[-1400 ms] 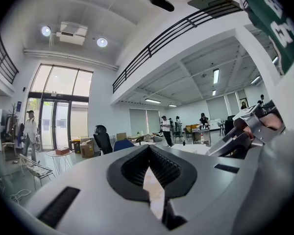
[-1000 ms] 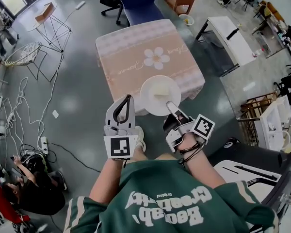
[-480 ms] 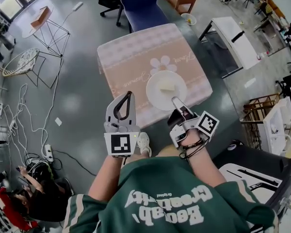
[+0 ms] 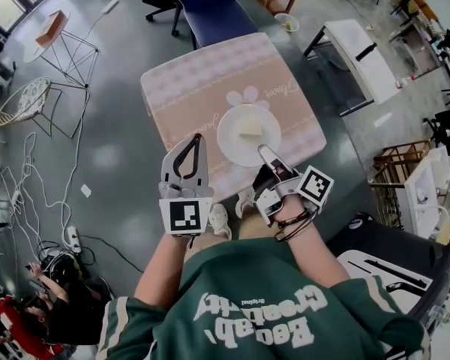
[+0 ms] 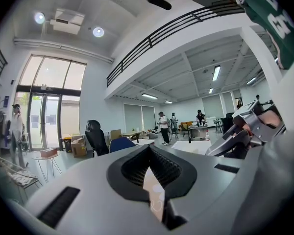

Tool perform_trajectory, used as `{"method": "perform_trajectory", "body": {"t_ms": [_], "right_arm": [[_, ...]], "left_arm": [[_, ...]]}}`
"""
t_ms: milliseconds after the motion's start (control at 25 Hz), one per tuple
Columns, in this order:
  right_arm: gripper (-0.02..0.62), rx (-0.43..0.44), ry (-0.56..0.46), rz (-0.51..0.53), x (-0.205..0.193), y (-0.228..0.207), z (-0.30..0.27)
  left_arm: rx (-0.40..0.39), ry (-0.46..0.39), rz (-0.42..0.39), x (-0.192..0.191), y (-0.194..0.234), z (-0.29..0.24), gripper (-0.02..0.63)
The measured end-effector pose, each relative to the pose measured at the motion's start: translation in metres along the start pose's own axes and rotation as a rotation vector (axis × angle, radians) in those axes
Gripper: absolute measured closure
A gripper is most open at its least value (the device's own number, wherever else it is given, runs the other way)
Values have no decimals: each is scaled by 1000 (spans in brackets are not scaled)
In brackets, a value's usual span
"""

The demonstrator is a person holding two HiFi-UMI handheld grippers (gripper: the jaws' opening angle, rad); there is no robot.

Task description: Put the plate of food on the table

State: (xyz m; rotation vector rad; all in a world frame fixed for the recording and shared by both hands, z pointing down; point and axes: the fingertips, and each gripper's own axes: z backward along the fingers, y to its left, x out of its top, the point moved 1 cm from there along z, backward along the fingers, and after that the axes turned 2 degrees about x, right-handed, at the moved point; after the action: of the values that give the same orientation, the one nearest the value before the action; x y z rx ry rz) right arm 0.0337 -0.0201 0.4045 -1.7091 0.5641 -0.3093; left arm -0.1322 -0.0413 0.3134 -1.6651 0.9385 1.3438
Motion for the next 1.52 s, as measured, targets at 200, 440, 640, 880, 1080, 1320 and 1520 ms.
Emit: {"method": "perform_trajectory", "body": {"t_ms": [200,440,640,880,1080,1320,1520], "right_arm": [[566,-8,29,-11,20,-8,-17],[566,-21,94,-18,43,-18,-46],[566,-46,151,-37,61,-31,-69],[566,-76,199,-46,82,-49,-102],[566,-96,228,-60,92,-65,-143],[566,-107,275,-71,103,-84,-193],[566,-141,295,-88,106,-103,-228]], "left_arm": [[18,-7,19,-3,-2,-26,597],[68,6,-1,-4,3,-59,597],[115,39,-31,-11,5,-91,597],[159,70,6,-34,11,-127,597],[195,95,39,-58,33,-155,597],[238,148,54,-84,53,-182,597],[227,185,50,-103,67,-202,597]]}}
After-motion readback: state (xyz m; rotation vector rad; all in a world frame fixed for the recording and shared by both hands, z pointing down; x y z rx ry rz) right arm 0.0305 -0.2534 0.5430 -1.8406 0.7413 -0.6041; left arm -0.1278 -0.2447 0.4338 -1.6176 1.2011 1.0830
